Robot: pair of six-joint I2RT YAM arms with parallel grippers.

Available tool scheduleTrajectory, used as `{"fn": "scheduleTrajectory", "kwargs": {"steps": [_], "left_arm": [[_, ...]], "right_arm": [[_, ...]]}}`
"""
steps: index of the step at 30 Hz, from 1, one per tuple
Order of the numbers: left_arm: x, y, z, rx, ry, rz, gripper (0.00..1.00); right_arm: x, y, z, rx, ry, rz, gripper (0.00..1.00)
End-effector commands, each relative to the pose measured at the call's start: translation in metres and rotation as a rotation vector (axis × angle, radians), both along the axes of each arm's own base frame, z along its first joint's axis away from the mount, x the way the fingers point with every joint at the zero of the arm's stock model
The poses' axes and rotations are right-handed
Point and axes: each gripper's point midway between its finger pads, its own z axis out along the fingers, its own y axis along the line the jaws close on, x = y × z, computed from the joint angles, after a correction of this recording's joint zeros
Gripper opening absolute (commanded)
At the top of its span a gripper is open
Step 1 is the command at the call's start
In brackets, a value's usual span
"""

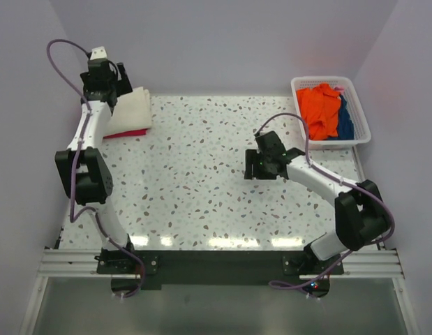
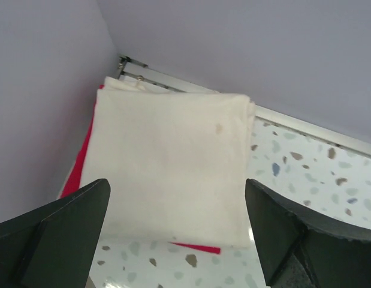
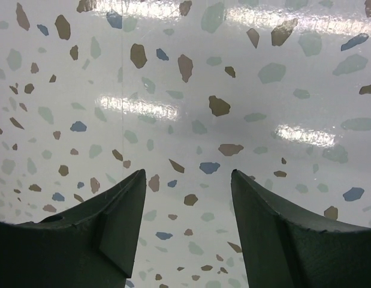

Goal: Fold and stack the t-shirts
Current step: Reset both grippers

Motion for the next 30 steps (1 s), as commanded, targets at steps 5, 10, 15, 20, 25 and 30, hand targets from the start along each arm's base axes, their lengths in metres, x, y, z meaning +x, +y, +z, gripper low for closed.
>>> {"fn": "scheduleTrajectory", "kwargs": {"steps": [5,10,15,20,25,30], "left_arm": [[-0.056,-0.116,0.002,-0.278,-0.089,-0.192,1.0],[-0.116,-0.188,-0.019,-0.29,-0.044,-0.305,1.0],[-0.197,-0.264,-0.072,-0.305,0.063,-0.466,1.0],[-0.255,-0.3,-0.101,-0.35,0.143,-0.595,1.0],[-0.282,-0.322,-0.099,-0.339,0.178,-0.708,1.0],[-0.289,-0.336,-0.083,-0.338,0.196,-0.812,1.0]], "right_arm": [[0.003,0.004,0.034,0.059,-0.116,0.016,0.63],[0.0,-0.003,0.057,0.059,-0.175,0.017,0.63],[-0.008,-0.015,0.075,0.062,-0.238,-0.003,0.64],[-0.014,-0.023,0.092,0.069,-0.296,-0.02,0.64],[-0.018,-0.038,0.103,0.048,-0.345,-0.062,0.65],[-0.02,-0.047,0.114,0.045,-0.391,-0.107,0.66]]}}
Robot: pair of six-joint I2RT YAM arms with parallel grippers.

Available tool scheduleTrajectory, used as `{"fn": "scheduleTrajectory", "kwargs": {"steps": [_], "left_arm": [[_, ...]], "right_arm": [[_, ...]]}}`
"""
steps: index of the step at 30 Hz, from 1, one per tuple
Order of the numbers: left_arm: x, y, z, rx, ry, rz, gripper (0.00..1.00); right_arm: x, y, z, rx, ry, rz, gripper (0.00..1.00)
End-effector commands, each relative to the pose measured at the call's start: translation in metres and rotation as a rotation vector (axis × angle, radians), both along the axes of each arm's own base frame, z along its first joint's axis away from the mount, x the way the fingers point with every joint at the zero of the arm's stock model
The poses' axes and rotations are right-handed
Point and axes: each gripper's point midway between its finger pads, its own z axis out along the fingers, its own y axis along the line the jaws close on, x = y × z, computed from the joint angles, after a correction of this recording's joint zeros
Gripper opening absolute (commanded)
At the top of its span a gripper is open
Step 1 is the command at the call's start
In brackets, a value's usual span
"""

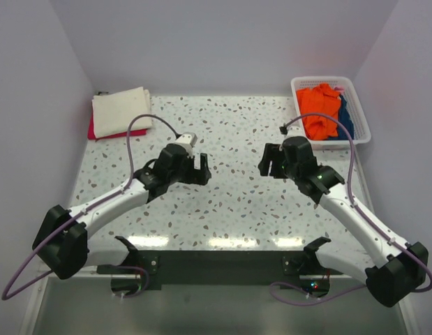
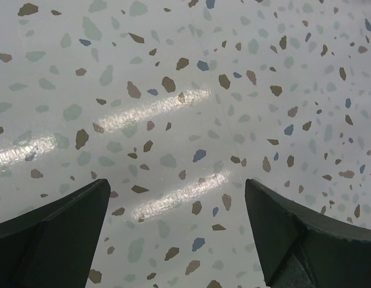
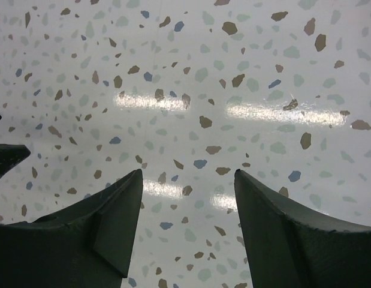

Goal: Fold and stack the t-shirts
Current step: Reset both grippers

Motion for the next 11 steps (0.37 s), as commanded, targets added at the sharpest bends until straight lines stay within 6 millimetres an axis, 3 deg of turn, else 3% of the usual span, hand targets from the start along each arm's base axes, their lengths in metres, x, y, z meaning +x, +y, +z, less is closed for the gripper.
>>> {"fn": "scheduleTrajectory", "kwargs": {"steps": [1,11], "left_arm": [[0.0,-0.018,0.032,-0.048,-0.05,-0.105,1.0],[0.0,-0.028,0.052,-0.008,-0.067,-0.22,1.0]], "right_arm": [[0.0,-0.011,0.007,-0.02,-0.039,-0.051,0.66],[0.008,-0.018,0.023,0.002,-0.105,-0.115,0.66]]}}
